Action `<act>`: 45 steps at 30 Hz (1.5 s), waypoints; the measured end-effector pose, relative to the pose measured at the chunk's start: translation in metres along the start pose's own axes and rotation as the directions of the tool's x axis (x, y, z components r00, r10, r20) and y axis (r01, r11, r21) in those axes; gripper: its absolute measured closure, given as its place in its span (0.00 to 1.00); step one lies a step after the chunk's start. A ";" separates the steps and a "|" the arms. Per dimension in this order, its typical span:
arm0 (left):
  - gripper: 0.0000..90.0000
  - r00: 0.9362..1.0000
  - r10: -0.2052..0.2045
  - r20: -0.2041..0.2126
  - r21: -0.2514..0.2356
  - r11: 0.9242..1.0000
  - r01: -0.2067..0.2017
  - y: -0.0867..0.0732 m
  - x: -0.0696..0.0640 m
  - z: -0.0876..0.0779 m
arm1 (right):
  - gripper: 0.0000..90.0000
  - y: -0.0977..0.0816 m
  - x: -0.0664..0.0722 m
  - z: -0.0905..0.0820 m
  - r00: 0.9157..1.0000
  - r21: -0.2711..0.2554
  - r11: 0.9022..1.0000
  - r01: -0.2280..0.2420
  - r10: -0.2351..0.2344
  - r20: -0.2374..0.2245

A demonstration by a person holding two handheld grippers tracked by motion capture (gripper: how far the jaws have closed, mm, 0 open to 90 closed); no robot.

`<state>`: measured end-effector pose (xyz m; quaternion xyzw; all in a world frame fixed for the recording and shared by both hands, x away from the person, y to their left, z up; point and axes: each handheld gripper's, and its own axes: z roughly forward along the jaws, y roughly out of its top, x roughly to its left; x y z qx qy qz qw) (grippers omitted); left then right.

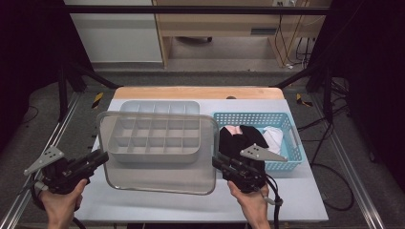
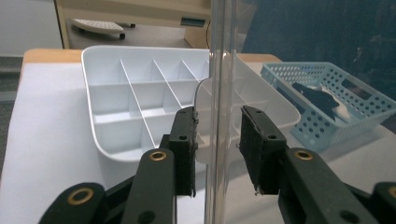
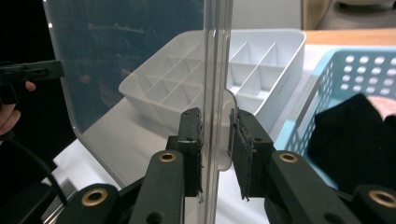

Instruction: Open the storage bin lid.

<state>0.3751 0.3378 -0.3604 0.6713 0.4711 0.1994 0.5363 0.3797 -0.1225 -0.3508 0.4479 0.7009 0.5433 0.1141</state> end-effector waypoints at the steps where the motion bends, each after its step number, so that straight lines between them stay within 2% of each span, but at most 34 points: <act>1: 0.73 1.000 0.000 0.000 0.005 1.000 0.000 -0.002 -0.001 -0.002 | 0.83 -0.002 0.001 -0.001 1.000 0.004 1.000 0.003 -0.003 -0.001; 6: 0.73 1.000 -0.003 -0.010 0.023 1.000 0.004 -0.013 -0.003 -0.009 | 0.82 -0.012 0.003 -0.002 1.000 0.023 1.000 0.004 -0.004 -0.007; 11: 0.73 1.000 -0.018 -0.013 0.050 0.999 0.019 -0.027 -0.001 -0.015 | 0.82 -0.025 0.004 0.002 0.999 0.073 0.997 -0.019 0.021 -0.024; 15: 0.73 0.999 -0.029 -0.016 0.068 0.997 0.030 -0.036 0.000 -0.018 | 0.82 -0.032 0.004 0.005 0.999 0.097 0.995 -0.021 0.024 -0.031; 28: 0.73 0.998 -0.057 -0.029 0.122 0.991 0.061 -0.060 0.005 -0.021 | 0.83 -0.052 0.006 0.012 0.998 0.158 0.986 -0.045 0.052 -0.041; 32: 0.73 0.997 -0.059 -0.040 0.151 0.987 0.064 -0.069 0.006 -0.021 | 0.82 -0.063 0.004 0.017 0.997 0.194 0.979 -0.059 0.068 -0.038; 35: 0.73 0.997 -0.065 -0.044 0.182 0.981 0.072 -0.077 0.007 -0.019 | 0.82 -0.069 0.002 0.020 0.996 0.212 0.975 -0.071 0.081 -0.040; 42: 0.73 0.996 -0.064 -0.061 0.206 0.976 0.075 -0.085 0.009 -0.018 | 0.82 -0.084 -0.001 0.029 0.994 0.257 0.962 -0.096 0.107 -0.030; 45: 0.73 0.995 -0.069 -0.069 0.224 0.971 0.083 -0.088 0.010 -0.016 | 0.81 -0.088 -0.002 0.033 0.993 0.276 0.955 -0.104 0.115 -0.023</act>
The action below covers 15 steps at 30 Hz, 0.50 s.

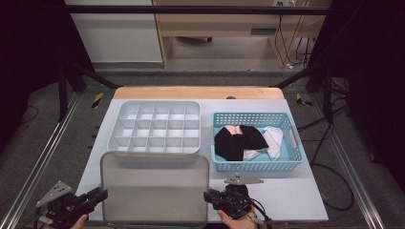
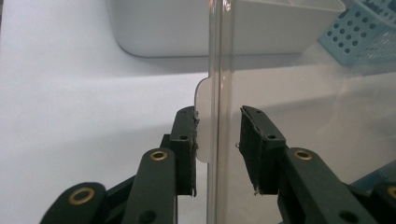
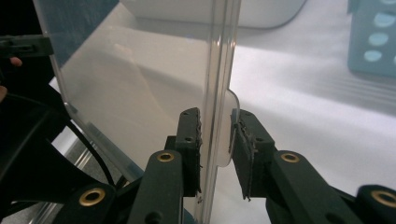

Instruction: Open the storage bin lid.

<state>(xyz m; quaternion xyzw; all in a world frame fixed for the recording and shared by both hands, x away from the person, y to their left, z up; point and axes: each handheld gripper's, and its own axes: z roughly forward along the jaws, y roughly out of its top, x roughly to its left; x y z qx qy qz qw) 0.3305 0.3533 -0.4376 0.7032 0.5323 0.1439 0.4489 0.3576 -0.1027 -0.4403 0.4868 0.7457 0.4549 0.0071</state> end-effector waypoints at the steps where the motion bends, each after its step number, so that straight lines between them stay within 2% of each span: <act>1: 0.73 1.000 0.000 0.000 0.000 1.000 0.000 0.000 0.000 0.000 | 0.81 0.000 0.000 0.000 1.000 0.000 1.000 0.000 0.000 0.000; 8: 0.72 1.000 -0.018 -0.017 0.036 0.999 0.018 -0.005 0.002 0.005 | 0.80 -0.003 -0.004 0.010 1.000 0.029 0.999 -0.014 0.014 0.008; 15: 0.71 0.999 -0.034 -0.017 0.058 0.998 0.035 -0.013 0.005 0.008 | 0.78 -0.004 -0.004 0.016 1.000 0.045 0.999 -0.001 0.000 0.018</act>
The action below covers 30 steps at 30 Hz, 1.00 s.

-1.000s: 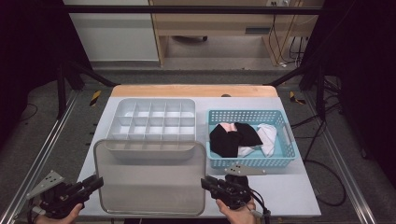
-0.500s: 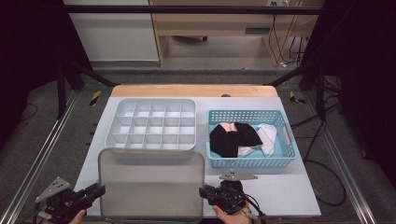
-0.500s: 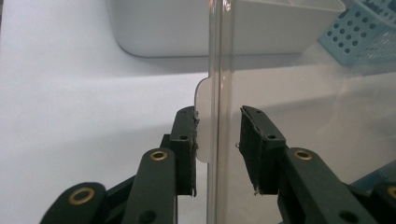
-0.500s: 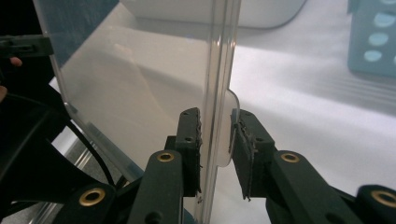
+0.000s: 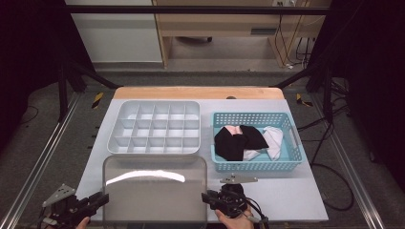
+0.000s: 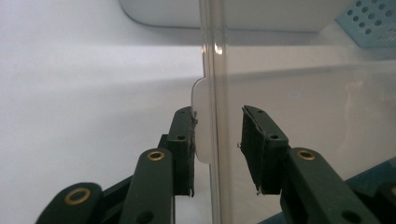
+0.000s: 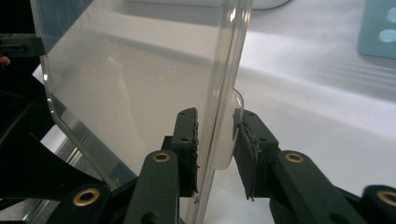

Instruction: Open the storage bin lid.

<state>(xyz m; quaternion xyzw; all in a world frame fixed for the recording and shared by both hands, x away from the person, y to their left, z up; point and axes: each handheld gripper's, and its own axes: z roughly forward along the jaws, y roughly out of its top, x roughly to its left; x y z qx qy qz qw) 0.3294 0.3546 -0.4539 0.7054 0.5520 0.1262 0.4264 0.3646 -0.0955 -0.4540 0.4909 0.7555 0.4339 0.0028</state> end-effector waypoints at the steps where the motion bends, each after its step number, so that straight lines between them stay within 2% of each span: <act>1: 0.71 1.000 -0.004 0.002 0.002 1.000 0.004 -0.001 0.001 0.001 | 0.77 0.000 0.000 0.001 1.000 0.004 1.000 0.001 -0.001 0.003; 7: 0.68 1.000 0.001 -0.014 0.028 1.000 0.000 -0.003 0.001 0.006 | 0.72 -0.001 0.000 0.009 0.999 0.019 0.999 0.027 -0.028 0.027; 20: 0.63 0.999 0.005 -0.034 0.068 0.998 -0.002 -0.004 0.000 0.013 | 0.65 -0.002 0.000 0.017 0.998 0.053 0.998 0.039 -0.042 0.046; 23: 0.63 0.999 0.020 -0.050 0.080 0.997 -0.016 -0.004 -0.001 0.014 | 0.62 -0.003 0.000 0.019 0.997 0.063 0.997 0.040 -0.044 0.056; 30: 0.62 0.999 0.013 -0.051 0.089 0.996 -0.009 -0.004 0.000 0.016 | 0.61 -0.004 0.001 0.022 0.997 0.067 0.997 0.041 -0.045 0.068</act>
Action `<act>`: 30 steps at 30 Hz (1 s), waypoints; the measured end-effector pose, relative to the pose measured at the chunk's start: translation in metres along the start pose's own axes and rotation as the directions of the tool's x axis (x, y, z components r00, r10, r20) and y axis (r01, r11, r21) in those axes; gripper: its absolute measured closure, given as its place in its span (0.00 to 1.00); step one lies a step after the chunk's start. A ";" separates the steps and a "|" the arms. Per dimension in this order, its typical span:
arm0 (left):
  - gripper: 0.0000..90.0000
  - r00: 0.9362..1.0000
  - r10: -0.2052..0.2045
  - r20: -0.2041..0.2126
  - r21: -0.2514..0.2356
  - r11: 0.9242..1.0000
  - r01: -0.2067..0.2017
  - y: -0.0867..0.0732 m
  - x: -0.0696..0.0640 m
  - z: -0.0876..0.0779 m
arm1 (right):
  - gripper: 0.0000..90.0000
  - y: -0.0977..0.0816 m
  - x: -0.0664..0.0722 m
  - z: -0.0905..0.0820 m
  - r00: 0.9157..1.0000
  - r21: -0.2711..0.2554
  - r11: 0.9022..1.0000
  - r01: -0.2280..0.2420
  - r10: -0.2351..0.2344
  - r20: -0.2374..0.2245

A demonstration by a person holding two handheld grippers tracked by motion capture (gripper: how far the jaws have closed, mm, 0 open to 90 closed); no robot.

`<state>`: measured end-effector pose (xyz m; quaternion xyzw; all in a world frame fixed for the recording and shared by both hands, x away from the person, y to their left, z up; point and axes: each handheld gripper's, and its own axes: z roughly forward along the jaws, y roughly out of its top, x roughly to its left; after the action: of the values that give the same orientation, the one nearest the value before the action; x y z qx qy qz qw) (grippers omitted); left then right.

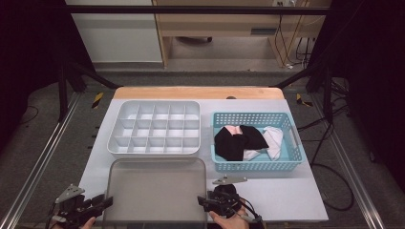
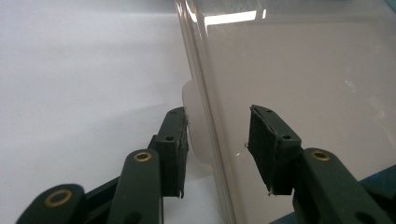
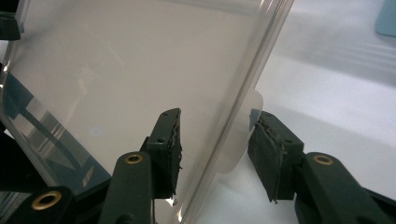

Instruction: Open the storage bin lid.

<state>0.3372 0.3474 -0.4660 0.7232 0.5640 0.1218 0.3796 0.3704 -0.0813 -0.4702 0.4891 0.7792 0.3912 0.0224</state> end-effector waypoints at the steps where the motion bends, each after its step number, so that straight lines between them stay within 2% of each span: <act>1: 0.62 1.000 -0.002 0.001 0.000 1.000 0.002 0.000 0.000 0.000 | 0.60 0.000 0.000 0.000 1.000 0.000 1.000 0.005 -0.005 0.000; 5: 0.61 1.000 0.002 -0.003 0.005 1.000 -0.002 0.000 -0.001 0.002 | 0.59 -0.001 0.001 0.000 1.000 0.003 1.000 0.021 -0.021 0.008; 9: 0.57 1.000 -0.001 -0.011 0.023 1.000 0.001 0.000 -0.002 0.006 | 0.56 -0.001 0.001 0.004 1.000 0.011 1.000 0.018 -0.018 0.020; 16: 0.54 1.000 0.003 -0.006 0.026 1.000 -0.003 0.000 -0.002 0.007 | 0.54 -0.002 0.001 0.005 0.999 0.001 1.000 0.031 -0.031 0.032; 17: 0.53 1.000 0.009 -0.015 0.020 1.000 -0.009 0.000 -0.003 0.008 | 0.54 -0.002 0.002 0.005 0.999 -0.001 0.999 0.033 -0.033 0.032; 18: 0.52 0.999 0.035 -0.035 0.010 0.999 -0.035 0.000 -0.004 0.008 | 0.53 -0.001 0.002 0.006 0.999 -0.003 0.999 0.035 -0.035 0.033; 21: 0.50 0.998 0.044 -0.051 0.021 0.999 -0.043 0.000 -0.005 0.011 | 0.52 -0.001 0.001 0.006 0.997 -0.024 0.998 0.053 -0.051 0.053; 26: 0.47 0.996 0.046 -0.076 -0.002 0.999 -0.046 0.000 -0.003 0.010 | 0.50 0.000 0.000 0.004 0.997 -0.050 0.997 0.059 -0.056 0.048; 30: 0.42 0.995 0.055 -0.085 -0.044 0.997 -0.059 0.003 0.000 0.007 | 0.46 0.000 -0.004 0.000 0.995 -0.089 0.993 0.080 -0.074 0.072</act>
<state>0.3430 0.3443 -0.4688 0.7243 0.5554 0.1760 0.3687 0.3721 -0.0840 -0.4717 0.4704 0.7774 0.4086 0.0866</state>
